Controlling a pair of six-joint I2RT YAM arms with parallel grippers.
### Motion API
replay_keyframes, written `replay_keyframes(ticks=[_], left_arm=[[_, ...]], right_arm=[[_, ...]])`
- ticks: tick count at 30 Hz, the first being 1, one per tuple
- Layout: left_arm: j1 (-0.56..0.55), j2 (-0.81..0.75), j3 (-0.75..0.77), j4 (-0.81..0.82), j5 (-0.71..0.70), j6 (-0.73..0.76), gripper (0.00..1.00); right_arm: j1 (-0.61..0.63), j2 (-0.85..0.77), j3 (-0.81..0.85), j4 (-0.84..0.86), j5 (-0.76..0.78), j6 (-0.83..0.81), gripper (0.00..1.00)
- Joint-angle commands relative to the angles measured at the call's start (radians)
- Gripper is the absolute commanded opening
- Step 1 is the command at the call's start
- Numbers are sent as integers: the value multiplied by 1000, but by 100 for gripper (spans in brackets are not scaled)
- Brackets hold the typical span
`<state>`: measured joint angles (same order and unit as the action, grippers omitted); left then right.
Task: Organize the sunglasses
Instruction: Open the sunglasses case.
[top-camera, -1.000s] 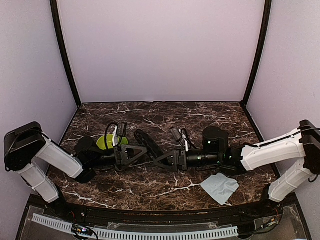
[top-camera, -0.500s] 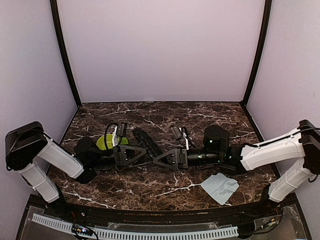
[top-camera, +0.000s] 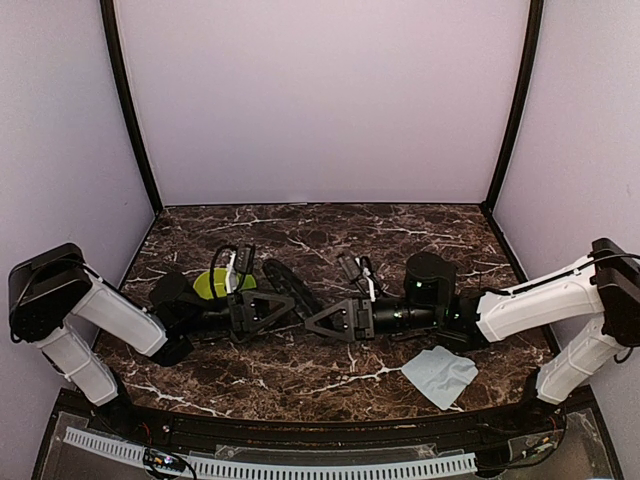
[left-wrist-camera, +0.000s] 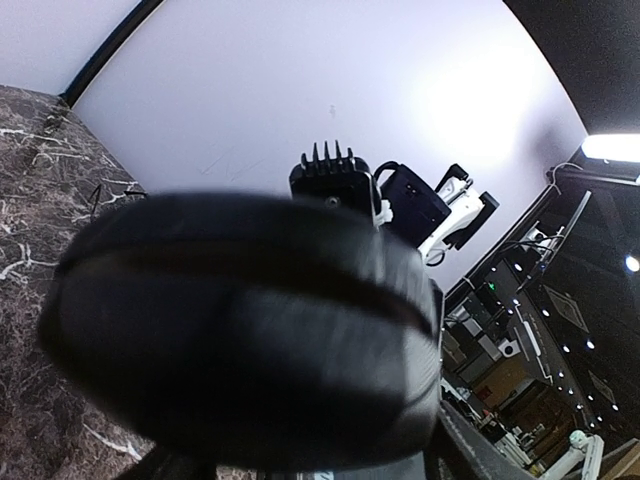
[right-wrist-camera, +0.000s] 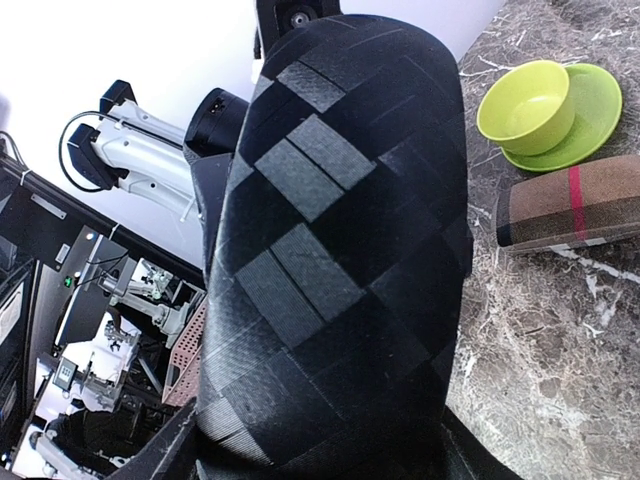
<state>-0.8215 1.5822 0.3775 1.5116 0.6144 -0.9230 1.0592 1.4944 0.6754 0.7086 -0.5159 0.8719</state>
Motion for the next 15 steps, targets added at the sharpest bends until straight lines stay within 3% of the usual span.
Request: replay_keyframes(ticks=[1,6,15], left_arm=[[-2,-28,13,22,10,18,62],[-2,-45,11,-19,10,47,44],[-6,-84,32,-165,18,121,18]], right_arm=[[-7,-4,1,74,-1,4,22],[-7,-25,22,-36,44,-49,52],[-7,-39,96,-223,103,-153,79]])
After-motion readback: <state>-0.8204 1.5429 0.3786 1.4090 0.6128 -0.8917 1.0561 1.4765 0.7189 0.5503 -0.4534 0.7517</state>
